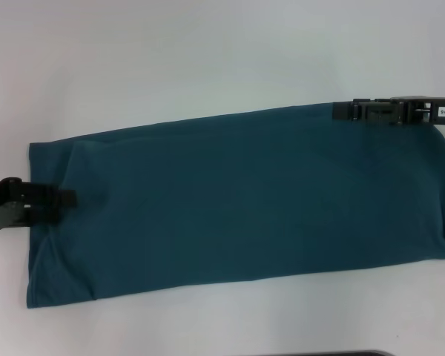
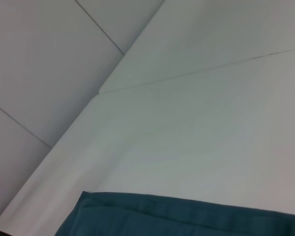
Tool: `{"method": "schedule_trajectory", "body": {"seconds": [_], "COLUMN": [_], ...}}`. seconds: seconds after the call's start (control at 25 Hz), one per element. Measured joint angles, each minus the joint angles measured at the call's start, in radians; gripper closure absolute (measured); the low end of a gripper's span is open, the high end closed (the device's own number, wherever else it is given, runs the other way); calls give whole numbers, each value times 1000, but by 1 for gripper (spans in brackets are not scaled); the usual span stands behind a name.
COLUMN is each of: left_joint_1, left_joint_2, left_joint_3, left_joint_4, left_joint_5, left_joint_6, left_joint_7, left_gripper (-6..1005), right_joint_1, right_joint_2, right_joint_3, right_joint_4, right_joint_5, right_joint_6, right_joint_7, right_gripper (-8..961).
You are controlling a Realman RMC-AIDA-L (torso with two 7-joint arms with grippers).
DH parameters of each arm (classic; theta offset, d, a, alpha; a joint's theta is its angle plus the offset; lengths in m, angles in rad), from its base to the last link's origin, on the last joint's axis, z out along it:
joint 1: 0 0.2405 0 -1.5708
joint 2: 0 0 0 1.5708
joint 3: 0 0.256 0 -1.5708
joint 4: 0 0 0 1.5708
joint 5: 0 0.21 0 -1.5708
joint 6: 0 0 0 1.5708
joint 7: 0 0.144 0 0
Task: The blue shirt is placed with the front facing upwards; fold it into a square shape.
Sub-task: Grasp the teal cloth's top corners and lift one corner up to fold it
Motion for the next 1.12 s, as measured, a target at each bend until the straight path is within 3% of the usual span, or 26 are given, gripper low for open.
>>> {"method": "schedule_trajectory", "body": {"seconds": [1.12], "left_joint_1": [-10], "left_joint_2": [-10], "left_joint_3": [48], "left_joint_4": [38], "left_joint_5": [25], "left_joint_6": [-43], "left_joint_7": [-1], "left_gripper": [433], "right_joint_1": [-1], "right_joint_2": [2], "right_joint_3": [-6], "right_joint_4": [0], "right_joint_5": [0], "right_joint_6": [8], "right_joint_7": [3], "right_gripper": [58]}}
